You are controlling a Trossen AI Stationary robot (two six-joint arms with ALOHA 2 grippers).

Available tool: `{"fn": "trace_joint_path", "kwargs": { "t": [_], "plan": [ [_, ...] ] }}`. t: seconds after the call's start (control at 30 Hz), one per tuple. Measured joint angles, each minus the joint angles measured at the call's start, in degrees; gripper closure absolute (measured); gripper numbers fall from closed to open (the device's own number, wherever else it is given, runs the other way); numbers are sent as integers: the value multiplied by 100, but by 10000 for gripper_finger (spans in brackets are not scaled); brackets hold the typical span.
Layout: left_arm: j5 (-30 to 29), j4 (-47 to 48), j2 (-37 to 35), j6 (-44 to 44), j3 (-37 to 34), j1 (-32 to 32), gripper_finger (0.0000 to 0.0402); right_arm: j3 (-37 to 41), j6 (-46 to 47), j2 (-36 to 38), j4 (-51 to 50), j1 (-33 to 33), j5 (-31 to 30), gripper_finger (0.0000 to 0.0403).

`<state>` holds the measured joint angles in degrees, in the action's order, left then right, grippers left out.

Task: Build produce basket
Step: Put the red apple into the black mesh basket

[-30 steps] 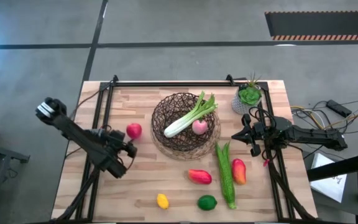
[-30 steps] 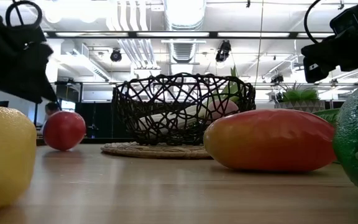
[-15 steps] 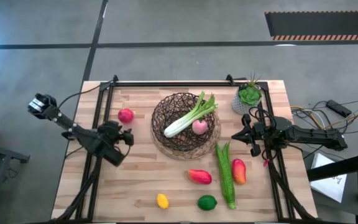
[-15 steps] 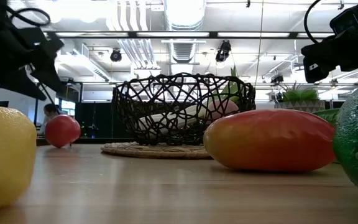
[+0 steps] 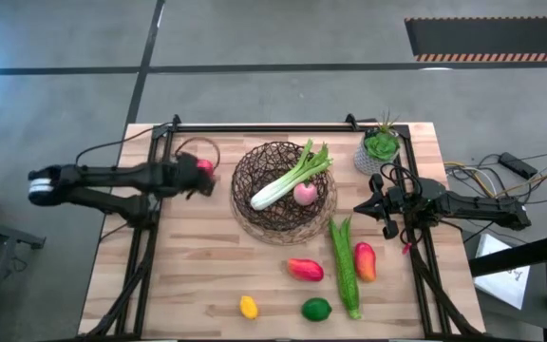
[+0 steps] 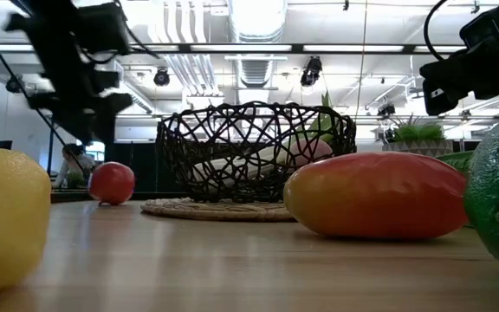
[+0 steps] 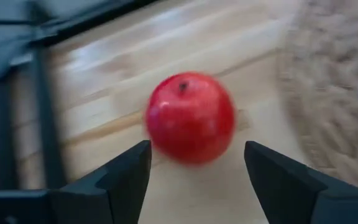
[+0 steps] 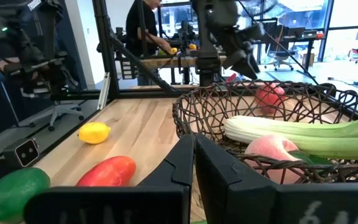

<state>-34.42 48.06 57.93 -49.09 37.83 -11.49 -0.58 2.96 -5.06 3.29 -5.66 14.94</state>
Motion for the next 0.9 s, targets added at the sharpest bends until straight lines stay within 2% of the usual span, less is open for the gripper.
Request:
{"fn": "trace_joint_path", "kwargs": {
  "t": [0.13, 0.27, 0.53, 0.7, 0.9],
  "plan": [
    [1134, -1211, 89, 1516, -88, -811, 132, -1, 0, 0, 0, 0, 0, 394],
    [1749, -1581, 240, 1917, -79, -1185, 94, -2, 0, 0, 0, -1, 0, 394],
    [1636, -1151, 487, 1921, -120, -1215, 61, -1, 0, -1, 1, 0, 0, 394],
    [1648, -705, 518, 1424, -186, -1153, 60, 0, 0, -2, 0, 0, 0, 394],
    [1843, -486, 386, 863, -186, -678, 60, 0, 0, -2, 0, -1, 0, 394]
  ]
}}
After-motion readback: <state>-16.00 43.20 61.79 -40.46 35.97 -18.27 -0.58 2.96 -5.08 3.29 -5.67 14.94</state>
